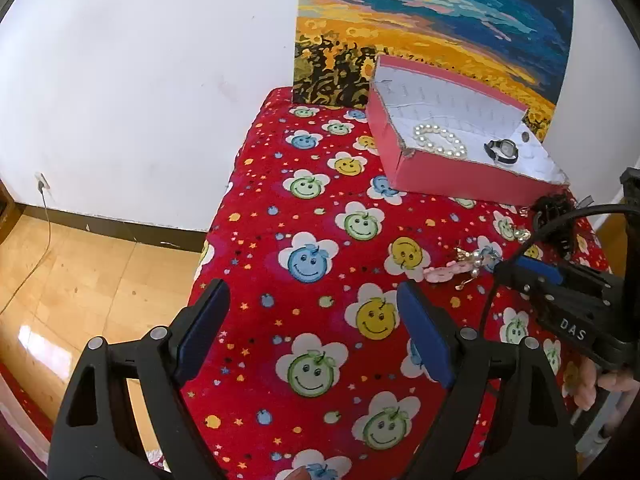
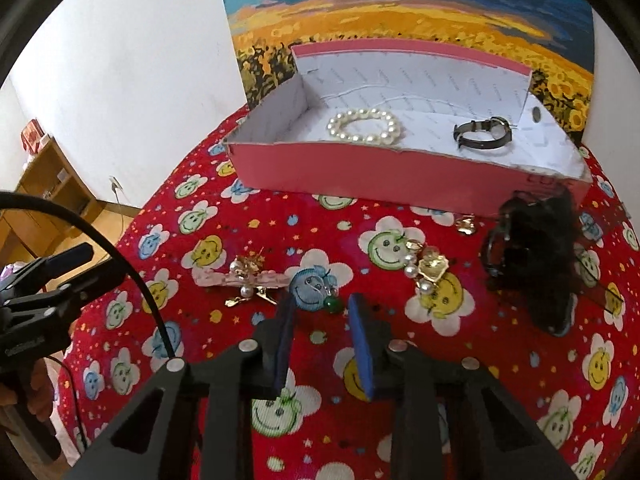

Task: Organize jewelry
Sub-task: 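Withdraw both grippers from the box toward the remaining jewelry, then close both grippers on small hairpins lying beside the black bow clip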

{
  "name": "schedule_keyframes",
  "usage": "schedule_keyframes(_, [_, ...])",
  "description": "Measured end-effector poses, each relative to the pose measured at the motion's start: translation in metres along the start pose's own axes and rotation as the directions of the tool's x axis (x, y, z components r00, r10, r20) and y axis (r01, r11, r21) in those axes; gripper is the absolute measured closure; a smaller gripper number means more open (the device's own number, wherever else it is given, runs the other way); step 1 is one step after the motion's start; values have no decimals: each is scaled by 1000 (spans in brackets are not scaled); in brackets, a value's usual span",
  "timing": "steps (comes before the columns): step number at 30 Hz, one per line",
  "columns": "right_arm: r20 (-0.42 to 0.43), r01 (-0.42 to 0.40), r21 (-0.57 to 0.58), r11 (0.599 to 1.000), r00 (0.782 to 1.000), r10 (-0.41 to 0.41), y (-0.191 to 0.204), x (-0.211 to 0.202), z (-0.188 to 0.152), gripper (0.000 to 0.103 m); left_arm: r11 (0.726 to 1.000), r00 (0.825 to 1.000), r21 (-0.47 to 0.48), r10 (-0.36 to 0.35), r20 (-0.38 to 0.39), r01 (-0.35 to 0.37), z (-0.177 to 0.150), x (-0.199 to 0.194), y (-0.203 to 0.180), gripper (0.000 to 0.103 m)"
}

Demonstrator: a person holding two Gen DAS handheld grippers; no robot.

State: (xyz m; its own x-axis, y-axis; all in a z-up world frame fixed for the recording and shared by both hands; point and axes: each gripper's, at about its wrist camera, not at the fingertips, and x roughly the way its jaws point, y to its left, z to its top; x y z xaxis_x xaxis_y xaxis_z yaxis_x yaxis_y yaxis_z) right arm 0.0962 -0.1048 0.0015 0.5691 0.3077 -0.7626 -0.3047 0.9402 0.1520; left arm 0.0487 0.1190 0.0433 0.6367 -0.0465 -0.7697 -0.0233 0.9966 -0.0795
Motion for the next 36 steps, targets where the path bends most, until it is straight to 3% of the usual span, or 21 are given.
schedule_keyframes(3, [6, 18, -16, 1000, 1000, -18, 3, 3, 2, 78, 1000, 1000, -9, -4, 0, 4, -1, 1, 3, 18])
schedule_keyframes(4, [7, 25, -24, 999, 1000, -25, 3, 4, 2, 88, 1000, 1000, -12, -6, 1, 6, -1, 1, 4, 18])
schedule_keyframes(5, [7, 32, -32, 999, 999, -32, 5, 5, 3, 91, 1000, 1000, -13, -6, 0, 6, -1, 1, 3, 18])
schedule_keyframes(10, [16, 13, -14, 1000, 1000, -13, 1, 1, 4, 92, 1000, 1000, -14, -13, -4, 13, 0, 2, 1, 18])
schedule_keyframes(17, [86, -22, 46, 999, 996, 18, -16, -36, 2, 92, 999, 999, -1, -47, -10, 47, 1, 1, -17, 18])
schedule_keyframes(28, [154, -48, 140, 989, 988, 26, -56, -89, -22, 92, 986, 990, 98, -138, 35, 134, 5, -4, -68, 19])
schedule_keyframes(33, [168, -49, 168, 985, 986, 21, -71, -101, -33, 92, 975, 984, 140, -175, 22, 170, 7, 6, -94, 32])
schedule_keyframes(36, [177, -61, 188, 980, 984, 27, -80, -106, -39, 92, 969, 980, 146, -200, 3, 197, 11, 18, -108, 53])
